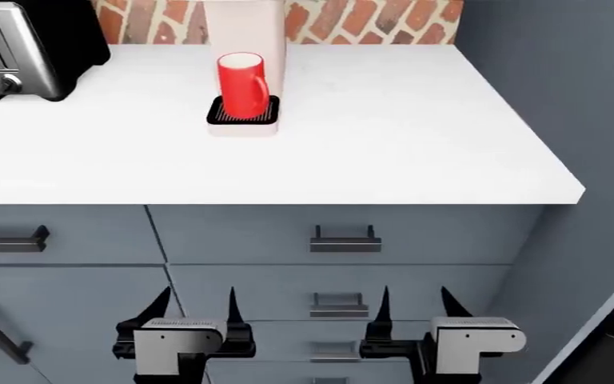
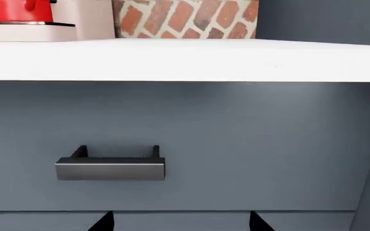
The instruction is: Pick the mug from under the coffee machine dispenser and place it on the counter.
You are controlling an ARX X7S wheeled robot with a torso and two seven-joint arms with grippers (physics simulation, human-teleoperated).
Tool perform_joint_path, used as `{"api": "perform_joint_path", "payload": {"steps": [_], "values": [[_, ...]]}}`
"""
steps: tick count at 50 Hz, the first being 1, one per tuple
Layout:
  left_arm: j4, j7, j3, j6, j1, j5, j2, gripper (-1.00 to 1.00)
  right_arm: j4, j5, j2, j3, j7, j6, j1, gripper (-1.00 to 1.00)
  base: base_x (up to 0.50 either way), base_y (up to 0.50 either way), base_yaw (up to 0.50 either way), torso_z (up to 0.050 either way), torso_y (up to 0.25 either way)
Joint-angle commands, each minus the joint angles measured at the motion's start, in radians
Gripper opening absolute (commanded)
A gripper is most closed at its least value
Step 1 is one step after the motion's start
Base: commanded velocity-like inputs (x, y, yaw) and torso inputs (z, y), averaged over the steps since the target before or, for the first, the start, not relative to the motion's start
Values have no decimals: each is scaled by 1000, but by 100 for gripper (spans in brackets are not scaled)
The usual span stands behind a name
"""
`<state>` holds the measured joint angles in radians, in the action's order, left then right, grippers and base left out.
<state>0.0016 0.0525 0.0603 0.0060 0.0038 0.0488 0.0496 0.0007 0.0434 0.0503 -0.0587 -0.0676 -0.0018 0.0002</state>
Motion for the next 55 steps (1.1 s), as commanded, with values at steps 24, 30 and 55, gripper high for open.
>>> {"api": "perform_joint_path", "payload": {"steps": [24, 30, 55], "values": [[2, 55, 56, 0, -3, 38, 47, 100, -3, 51, 44, -56, -48, -9, 0, 100, 0, 500, 0, 0, 0], [1, 65, 63, -1, -5, 42, 54, 100, -3, 60, 50, -62, -55, -12, 0, 100, 0, 324, 0, 0, 0], [-3, 88, 91, -3, -10, 63, 75, 100, 1, 93, 70, -83, -81, -19, 3, 100, 0, 0, 0, 34, 0]]}}
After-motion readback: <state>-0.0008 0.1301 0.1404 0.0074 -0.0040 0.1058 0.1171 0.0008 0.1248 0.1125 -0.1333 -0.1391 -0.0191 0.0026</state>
